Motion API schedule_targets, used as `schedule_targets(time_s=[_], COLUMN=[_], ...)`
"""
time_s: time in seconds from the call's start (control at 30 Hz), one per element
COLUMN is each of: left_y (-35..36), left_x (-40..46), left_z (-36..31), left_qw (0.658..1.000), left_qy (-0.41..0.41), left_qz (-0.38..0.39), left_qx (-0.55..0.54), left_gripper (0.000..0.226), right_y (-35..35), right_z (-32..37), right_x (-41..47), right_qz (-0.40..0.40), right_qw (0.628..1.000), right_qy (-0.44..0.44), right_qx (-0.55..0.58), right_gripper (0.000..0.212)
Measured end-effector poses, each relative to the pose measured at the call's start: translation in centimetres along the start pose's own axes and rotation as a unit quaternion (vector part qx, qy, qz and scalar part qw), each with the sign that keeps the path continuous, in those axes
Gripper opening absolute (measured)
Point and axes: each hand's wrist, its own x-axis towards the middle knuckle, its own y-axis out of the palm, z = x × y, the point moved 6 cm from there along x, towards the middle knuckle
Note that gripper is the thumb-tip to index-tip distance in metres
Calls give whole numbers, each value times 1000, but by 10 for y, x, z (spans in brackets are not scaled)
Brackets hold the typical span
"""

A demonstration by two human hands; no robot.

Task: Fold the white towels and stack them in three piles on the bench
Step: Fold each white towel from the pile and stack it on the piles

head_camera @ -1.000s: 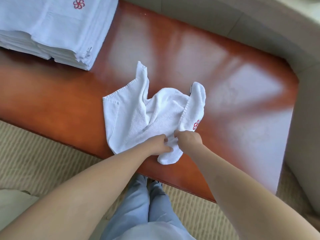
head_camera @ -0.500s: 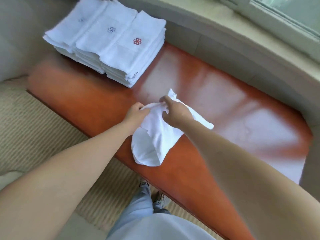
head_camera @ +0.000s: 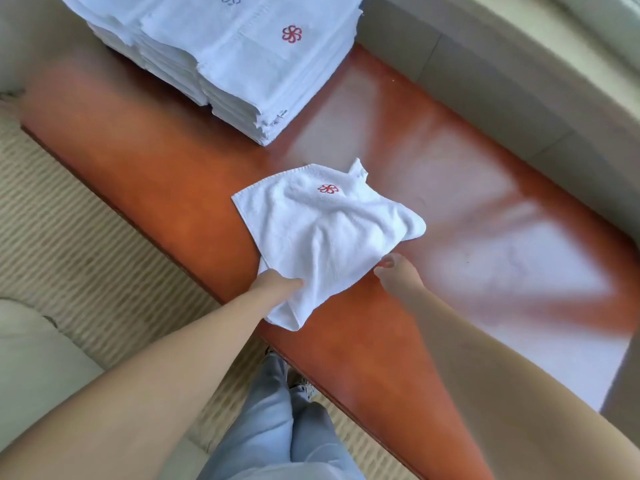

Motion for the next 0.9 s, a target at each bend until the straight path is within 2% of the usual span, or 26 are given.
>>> schedule_targets(time_s=[0.17, 0.23, 0.3, 0.37, 0.43, 0.5, 0.63, 0.77, 0.9], left_y=[7, 7, 7, 7, 3, -6, -36, -78, -123], left_x=[13, 20, 26, 26, 23, 16, -9, -58, -127], left_z=[2, 7, 11, 14, 14, 13, 0, -32, -95], left_qw=[993, 993, 996, 997, 997, 996, 977, 971, 946], left_qy=[-45, -51, -53, -53, -29, -1, 65, 137, 235], left_qz=[30, 40, 41, 53, 60, 44, 3, -79, -102], left_qx=[107, 99, 64, 11, -27, -72, -201, -181, -197], left_gripper=[60, 41, 23, 13, 17, 29, 18, 14, 8], right_y=[-24, -29, -31, -28, -29, -31, -53, -105, -187], right_z=[-1, -2, -7, -9, -10, -13, -18, -11, 15], right_x=[49, 64, 75, 81, 79, 68, 25, -36, -104], right_qz=[-119, -143, -152, -136, -123, -117, -133, -153, -187], right_qw=[974, 957, 935, 929, 941, 950, 961, 950, 921], right_qy=[26, 58, 121, 139, 126, 100, 26, -26, -95], right_qx=[190, 245, 296, 314, 288, 272, 241, 272, 329], right_gripper=[55, 62, 58, 37, 23, 22, 17, 17, 8])
